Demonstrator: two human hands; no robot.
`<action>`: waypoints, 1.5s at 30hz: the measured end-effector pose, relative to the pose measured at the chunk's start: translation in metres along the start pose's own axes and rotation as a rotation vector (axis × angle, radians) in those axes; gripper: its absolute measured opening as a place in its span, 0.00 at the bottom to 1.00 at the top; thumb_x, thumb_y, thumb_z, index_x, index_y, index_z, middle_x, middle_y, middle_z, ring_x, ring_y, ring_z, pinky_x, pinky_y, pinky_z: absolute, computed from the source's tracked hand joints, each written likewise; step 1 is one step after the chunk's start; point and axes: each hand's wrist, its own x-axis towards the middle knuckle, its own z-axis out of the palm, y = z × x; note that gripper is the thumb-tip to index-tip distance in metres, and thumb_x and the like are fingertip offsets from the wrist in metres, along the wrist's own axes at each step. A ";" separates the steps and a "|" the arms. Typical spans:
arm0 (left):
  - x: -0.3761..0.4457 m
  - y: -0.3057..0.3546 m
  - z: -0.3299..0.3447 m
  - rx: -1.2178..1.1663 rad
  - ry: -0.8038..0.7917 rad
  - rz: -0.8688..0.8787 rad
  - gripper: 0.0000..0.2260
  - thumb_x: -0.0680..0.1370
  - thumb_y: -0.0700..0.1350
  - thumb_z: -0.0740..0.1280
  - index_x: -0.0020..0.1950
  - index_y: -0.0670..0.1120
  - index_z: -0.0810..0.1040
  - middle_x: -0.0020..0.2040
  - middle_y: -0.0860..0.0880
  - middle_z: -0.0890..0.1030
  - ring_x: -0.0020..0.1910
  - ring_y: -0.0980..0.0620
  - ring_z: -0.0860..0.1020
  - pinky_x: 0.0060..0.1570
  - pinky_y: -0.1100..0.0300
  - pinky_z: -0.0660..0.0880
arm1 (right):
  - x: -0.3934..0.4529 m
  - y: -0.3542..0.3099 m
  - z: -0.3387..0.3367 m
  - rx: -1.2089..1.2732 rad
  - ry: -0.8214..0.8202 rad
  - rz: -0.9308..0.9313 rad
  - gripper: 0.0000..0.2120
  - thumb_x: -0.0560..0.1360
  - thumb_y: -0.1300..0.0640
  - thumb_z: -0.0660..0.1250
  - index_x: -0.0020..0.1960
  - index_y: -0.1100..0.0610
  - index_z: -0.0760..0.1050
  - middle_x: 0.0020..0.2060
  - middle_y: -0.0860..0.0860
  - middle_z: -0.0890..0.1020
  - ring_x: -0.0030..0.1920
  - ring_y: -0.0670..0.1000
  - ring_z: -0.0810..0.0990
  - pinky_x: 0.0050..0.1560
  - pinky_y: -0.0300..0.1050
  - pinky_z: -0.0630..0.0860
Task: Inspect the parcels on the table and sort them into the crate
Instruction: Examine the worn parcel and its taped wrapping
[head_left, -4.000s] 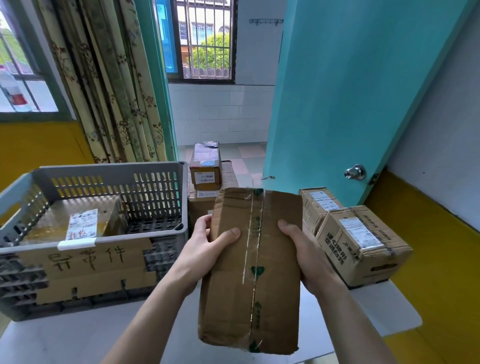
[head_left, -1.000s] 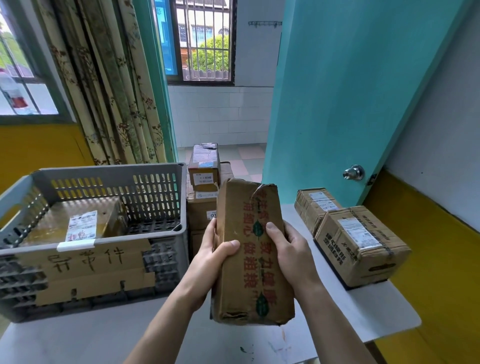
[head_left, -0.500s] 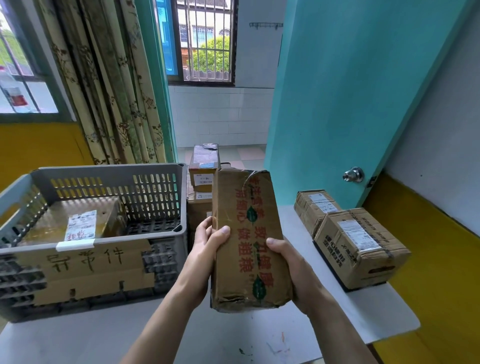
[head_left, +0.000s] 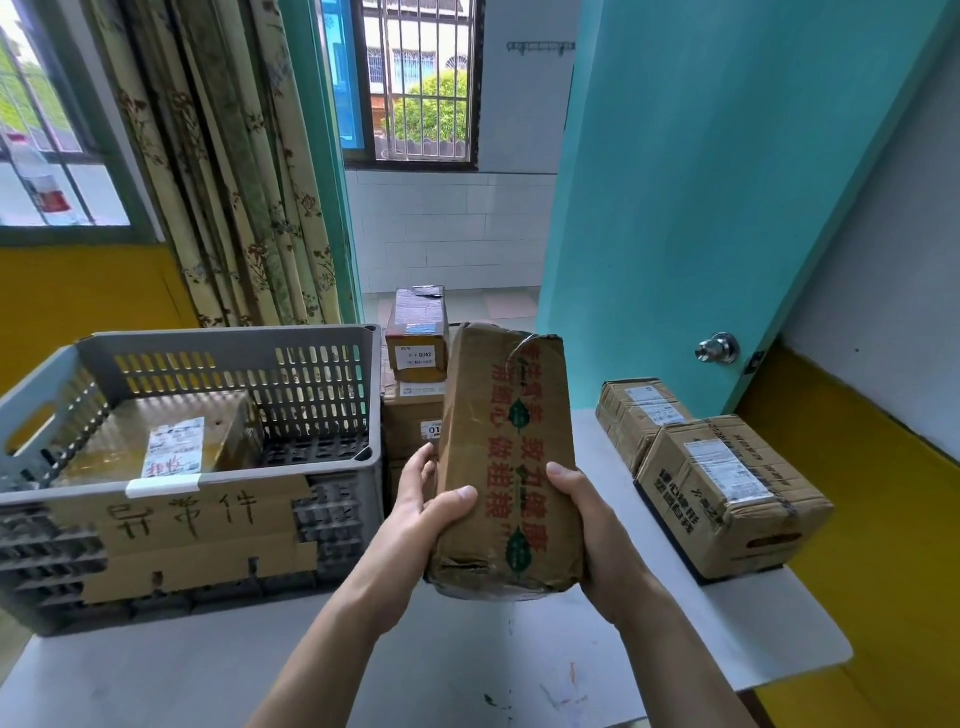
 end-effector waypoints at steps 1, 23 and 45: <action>0.001 -0.001 0.002 -0.023 0.021 0.020 0.47 0.65 0.62 0.77 0.80 0.65 0.57 0.75 0.55 0.73 0.66 0.49 0.81 0.66 0.43 0.77 | 0.000 0.001 0.001 0.005 0.003 -0.016 0.31 0.73 0.36 0.66 0.71 0.50 0.70 0.60 0.54 0.84 0.61 0.58 0.83 0.64 0.64 0.77; -0.004 -0.001 0.011 -0.099 0.043 0.079 0.38 0.70 0.52 0.71 0.79 0.60 0.63 0.72 0.50 0.78 0.67 0.46 0.80 0.70 0.40 0.73 | -0.018 -0.002 0.000 -0.083 0.003 -0.034 0.32 0.71 0.33 0.66 0.71 0.45 0.67 0.61 0.49 0.83 0.62 0.52 0.82 0.64 0.63 0.77; -0.002 0.008 0.000 0.047 0.248 0.131 0.21 0.81 0.45 0.68 0.73 0.55 0.71 0.65 0.48 0.82 0.60 0.49 0.84 0.56 0.52 0.82 | -0.021 -0.004 0.019 -0.287 0.140 -0.206 0.33 0.65 0.28 0.68 0.67 0.34 0.64 0.69 0.46 0.74 0.65 0.46 0.77 0.50 0.32 0.80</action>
